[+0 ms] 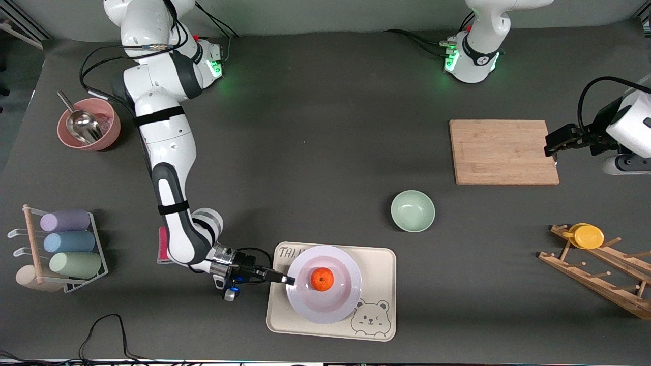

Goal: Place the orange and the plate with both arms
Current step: 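Lower the plate onto the cream bear tray with the right gripper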

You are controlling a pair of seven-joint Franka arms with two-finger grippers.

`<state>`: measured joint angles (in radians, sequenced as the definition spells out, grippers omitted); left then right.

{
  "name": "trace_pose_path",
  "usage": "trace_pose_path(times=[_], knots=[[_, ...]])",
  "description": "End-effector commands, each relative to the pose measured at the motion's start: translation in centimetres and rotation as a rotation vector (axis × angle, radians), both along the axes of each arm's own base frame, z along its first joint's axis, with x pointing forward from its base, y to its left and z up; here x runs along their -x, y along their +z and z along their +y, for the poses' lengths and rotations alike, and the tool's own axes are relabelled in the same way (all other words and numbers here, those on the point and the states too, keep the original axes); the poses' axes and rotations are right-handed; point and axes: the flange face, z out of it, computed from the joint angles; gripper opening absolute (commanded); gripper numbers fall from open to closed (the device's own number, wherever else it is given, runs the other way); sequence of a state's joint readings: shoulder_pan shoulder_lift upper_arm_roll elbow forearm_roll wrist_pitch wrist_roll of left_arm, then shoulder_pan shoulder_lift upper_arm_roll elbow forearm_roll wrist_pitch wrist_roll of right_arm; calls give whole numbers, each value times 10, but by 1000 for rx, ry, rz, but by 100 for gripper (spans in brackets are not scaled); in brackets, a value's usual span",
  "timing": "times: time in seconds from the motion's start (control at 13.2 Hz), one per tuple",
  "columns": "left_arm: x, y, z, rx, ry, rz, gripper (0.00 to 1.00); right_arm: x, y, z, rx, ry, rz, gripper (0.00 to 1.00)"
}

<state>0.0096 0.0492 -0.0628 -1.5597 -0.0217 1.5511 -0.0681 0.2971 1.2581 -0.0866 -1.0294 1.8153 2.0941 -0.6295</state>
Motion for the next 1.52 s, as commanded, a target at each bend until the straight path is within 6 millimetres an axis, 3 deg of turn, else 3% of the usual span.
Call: trace_pose_path(times=[0.0, 0.08, 0.23, 0.3, 0.38, 0.76, 1.14, 1.44], knots=[[7, 8, -2, 9, -4, 0, 100, -5, -1, 4, -5, 4, -38, 18], [7, 7, -2, 9, -4, 1, 100, -4, -2, 4, -5, 5, -35, 35], [7, 7, -2, 9, -4, 1, 100, -4, -2, 3, -10, 7, -33, 43], [7, 7, -2, 9, -4, 1, 100, -4, -2, 3, -10, 7, -33, 67], [7, 7, -2, 9, -4, 3, 100, -3, -3, 3, -9, 6, -32, 100], [7, 7, -2, 9, -4, 3, 100, -11, 11, -6, 13, 12, -62, 100], [7, 7, -6, 8, -10, -5, 100, -24, 32, -44, 138, 70, -117, 100], [6, 9, -4, 8, -6, -11, 100, -27, 46, -46, 179, 104, -166, 100]])
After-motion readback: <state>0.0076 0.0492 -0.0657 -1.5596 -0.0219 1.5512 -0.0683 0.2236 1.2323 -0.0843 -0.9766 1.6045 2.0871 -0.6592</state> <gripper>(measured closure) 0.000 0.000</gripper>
